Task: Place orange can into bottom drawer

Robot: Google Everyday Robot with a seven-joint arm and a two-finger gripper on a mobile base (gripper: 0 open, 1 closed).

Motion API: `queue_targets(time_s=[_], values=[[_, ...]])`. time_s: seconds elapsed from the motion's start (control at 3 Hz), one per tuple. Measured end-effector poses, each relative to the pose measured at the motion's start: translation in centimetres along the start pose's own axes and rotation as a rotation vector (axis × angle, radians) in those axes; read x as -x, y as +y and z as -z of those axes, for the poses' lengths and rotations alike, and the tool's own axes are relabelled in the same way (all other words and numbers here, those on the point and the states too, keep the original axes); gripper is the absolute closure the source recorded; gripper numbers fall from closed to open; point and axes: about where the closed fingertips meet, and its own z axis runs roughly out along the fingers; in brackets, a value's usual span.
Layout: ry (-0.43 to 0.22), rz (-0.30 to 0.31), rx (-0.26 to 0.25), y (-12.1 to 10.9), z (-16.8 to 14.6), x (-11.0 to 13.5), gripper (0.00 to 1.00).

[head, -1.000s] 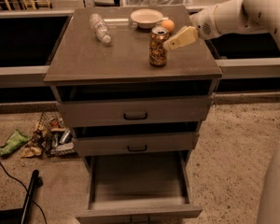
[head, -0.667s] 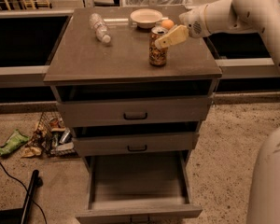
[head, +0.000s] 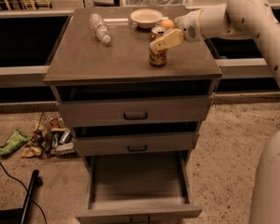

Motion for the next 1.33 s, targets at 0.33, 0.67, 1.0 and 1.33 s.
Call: queue_targets(time_s=[0.33, 0.67, 1.0, 1.33], values=[[-0.037, -0.007, 0.001, 0.3, -0.7, 0.0, 0.16], [-0.057, -0.01, 0.003, 0.6, -1.1, 0.0, 0.39], [-0.071, -0.006, 0.006, 1.0, -0.8, 0.2, 0.62], [-0.151, 0.036, 0.045, 2.4, 1.2, 2.5, 0.85]])
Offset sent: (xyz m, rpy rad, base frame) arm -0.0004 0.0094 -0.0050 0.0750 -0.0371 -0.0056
